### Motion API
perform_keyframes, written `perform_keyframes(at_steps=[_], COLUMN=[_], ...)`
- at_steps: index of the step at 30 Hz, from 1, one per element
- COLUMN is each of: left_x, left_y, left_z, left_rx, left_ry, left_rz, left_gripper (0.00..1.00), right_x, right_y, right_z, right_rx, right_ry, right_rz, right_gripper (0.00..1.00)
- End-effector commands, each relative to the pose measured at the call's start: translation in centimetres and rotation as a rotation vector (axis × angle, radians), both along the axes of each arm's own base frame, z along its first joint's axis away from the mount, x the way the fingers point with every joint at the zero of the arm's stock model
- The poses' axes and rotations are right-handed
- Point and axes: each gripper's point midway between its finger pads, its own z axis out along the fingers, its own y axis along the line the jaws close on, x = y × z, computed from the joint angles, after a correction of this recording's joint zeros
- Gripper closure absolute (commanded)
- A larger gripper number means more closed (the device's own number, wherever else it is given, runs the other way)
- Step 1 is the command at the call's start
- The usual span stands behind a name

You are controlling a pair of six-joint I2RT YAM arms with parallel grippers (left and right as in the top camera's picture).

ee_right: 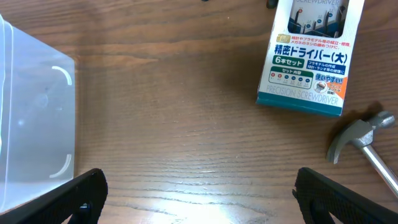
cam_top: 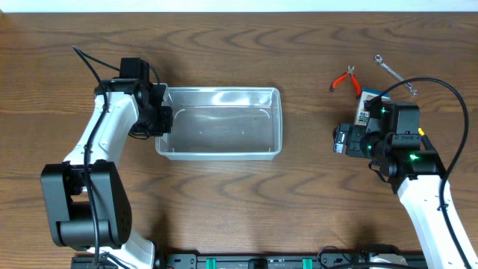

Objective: Pack container
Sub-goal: 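Drag the container with the left gripper to the table center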

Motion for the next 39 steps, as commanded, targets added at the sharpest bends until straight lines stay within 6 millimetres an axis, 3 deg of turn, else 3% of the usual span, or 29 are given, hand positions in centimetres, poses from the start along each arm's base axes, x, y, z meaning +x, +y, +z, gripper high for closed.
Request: perform_keyframes(at_steps=[1, 6, 15, 23, 25, 26, 27, 29, 34, 39], left_x=[0.1, 0.1, 0.0, 0.1, 0.2, 0.3, 0.4, 0.6, 1.6, 3.4], left_y=[-0.3, -0.7, -3.9, -4.0, -4.0, -4.0, -3.9, -3.5, -2.1, -1.5], left_z=[0.7, 0.7, 0.7, 0.7, 0.7, 0.8, 0.8, 0.8, 0.9, 2.1], left_rx=[-0.008, -0.013, -0.016, -0.014, -0.013, -0.013, -0.009, 0.017, 0.099, 0.103], left_ry=[-0.015, -0.01, -0.016, -0.022, -0.024, -0.027, -0.032, -0.042, -0.084, -0.15], left_rz=[-0.015, 0.011, -0.06, -0.059, -0.059, -0.059, -0.058, -0.055, -0.04, 0.012], left_gripper=[0.94, 0.94, 0.94, 0.93, 0.71, 0.56, 0.5, 0.46, 0.25, 0.09], right_x=[0.5, 0.5, 0.5, 0.4, 0.4, 0.4, 0.4, 0.3, 0.3, 0.2], right_y=[-0.4, -0.4, -0.4, -0.4, -0.4, -0.4, -0.4, -0.4, -0.4, -0.4], right_z=[1.2, 1.2, 1.2, 1.2, 1.2, 1.2, 1.2, 1.1, 1.1, 1.0], right_rx=[-0.015, -0.015, -0.016, -0.016, -0.016, -0.015, -0.015, -0.015, -0.016, -0.015], right_ry=[-0.035, -0.036, -0.036, -0.035, -0.035, -0.034, -0.033, -0.03, -0.028, -0.021], right_rz=[-0.002, -0.002, -0.003, -0.002, -0.002, -0.002, -0.002, -0.002, -0.002, -0.001], right_gripper=[0.01, 0.01, 0.01, 0.01, 0.01, 0.01, 0.01, 0.01, 0.01, 0.01])
